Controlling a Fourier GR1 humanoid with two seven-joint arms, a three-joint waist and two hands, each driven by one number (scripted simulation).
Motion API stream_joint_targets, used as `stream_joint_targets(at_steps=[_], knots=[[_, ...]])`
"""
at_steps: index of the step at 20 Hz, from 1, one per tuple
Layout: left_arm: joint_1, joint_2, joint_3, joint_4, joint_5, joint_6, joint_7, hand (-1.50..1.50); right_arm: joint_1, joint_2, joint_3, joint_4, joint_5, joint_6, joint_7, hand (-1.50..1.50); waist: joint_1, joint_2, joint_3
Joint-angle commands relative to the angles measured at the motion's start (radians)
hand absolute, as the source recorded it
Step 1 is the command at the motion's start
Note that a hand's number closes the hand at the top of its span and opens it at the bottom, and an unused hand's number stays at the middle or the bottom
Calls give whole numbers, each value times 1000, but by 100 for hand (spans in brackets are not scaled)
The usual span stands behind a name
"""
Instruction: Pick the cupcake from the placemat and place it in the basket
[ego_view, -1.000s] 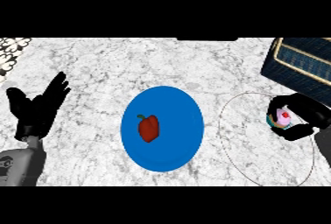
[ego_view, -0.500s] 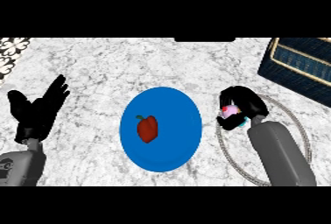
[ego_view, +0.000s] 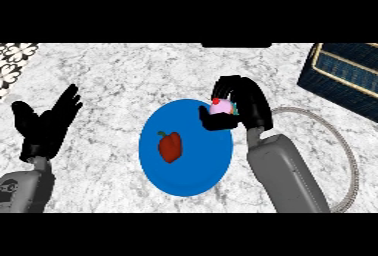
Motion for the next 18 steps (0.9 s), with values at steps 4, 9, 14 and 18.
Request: stream_joint_targets(at_steps=[4,9,14,18], knots=[[47,18,29,-36,17,-15,-19,0,-106,15,141,-319,147,-121,421,150,-8,3,-1],[41,9,20,-34,11,-20,-13,0,-255,-14,39,-430,245,58,620,150,-11,8,0],[34,-6,14,-16,-18,1,-37,0,-429,-62,-75,-370,262,171,680,150,-6,11,0],[3,9,29,-35,14,-22,23,0,-521,-116,-205,-206,238,115,579,150,3,16,0]])
